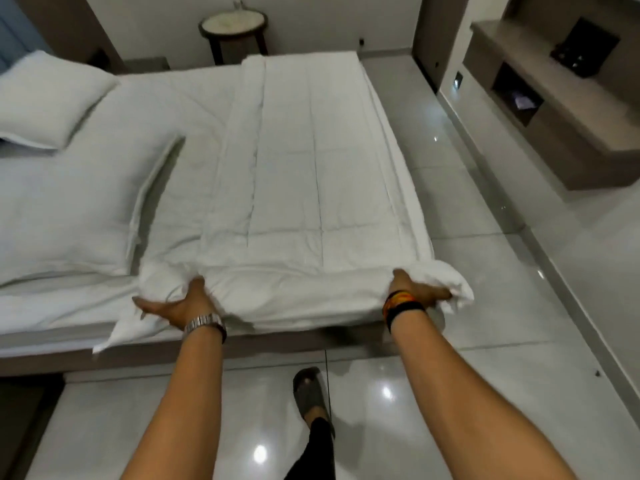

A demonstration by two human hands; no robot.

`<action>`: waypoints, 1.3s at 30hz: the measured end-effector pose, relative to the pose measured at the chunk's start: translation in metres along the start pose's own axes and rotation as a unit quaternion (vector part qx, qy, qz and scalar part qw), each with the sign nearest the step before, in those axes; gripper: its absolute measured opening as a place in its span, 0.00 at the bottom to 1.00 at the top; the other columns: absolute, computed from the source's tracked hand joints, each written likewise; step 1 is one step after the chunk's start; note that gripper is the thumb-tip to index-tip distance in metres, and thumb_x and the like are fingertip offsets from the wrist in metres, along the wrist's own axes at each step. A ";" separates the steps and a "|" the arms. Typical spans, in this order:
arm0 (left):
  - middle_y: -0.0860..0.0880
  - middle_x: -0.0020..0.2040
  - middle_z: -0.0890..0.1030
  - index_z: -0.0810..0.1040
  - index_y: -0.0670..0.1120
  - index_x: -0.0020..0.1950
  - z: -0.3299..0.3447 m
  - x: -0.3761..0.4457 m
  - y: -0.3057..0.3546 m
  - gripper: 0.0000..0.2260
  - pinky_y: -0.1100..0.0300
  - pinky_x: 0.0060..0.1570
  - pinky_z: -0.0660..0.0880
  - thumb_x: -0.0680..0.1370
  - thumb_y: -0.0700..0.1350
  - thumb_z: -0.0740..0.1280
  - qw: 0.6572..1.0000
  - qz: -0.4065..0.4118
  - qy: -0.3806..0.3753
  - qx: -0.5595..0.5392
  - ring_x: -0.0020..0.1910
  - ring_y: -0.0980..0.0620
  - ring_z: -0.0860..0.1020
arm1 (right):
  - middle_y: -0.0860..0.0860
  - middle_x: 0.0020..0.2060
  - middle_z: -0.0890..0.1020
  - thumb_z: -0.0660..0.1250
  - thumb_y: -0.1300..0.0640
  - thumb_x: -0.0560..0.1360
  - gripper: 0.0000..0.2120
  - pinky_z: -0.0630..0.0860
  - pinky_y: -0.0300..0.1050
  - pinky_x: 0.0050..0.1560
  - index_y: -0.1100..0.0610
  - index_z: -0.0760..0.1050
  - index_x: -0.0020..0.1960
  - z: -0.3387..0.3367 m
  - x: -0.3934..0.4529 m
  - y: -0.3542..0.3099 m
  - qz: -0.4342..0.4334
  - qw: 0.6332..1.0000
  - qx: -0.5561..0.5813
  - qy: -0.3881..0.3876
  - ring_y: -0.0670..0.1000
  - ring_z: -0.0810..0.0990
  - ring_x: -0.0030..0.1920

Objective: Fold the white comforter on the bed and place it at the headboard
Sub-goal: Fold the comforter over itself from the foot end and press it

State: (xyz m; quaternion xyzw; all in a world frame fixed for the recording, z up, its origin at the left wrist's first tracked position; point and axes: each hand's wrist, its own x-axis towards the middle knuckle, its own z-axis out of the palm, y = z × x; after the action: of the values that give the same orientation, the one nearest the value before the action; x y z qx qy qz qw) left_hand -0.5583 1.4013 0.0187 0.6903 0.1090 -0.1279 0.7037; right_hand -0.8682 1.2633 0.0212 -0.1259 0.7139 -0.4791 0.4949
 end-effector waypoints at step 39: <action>0.47 0.74 0.74 0.58 0.56 0.81 0.141 0.103 -0.059 0.47 0.57 0.65 0.69 0.69 0.36 0.78 0.984 -0.042 -0.014 0.173 0.67 0.46 0.76 | 0.55 0.75 0.71 0.81 0.62 0.69 0.53 0.69 0.52 0.70 0.43 0.54 0.84 0.126 0.132 -0.008 -0.059 0.989 -0.124 -0.056 0.60 0.73 0.72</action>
State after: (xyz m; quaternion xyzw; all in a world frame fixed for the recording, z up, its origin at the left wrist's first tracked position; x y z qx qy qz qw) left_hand -0.4839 1.2568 -0.0674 0.7943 0.1043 -0.1842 0.5695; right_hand -0.8297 1.1026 -0.0567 -0.2550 0.7305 -0.4073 0.4853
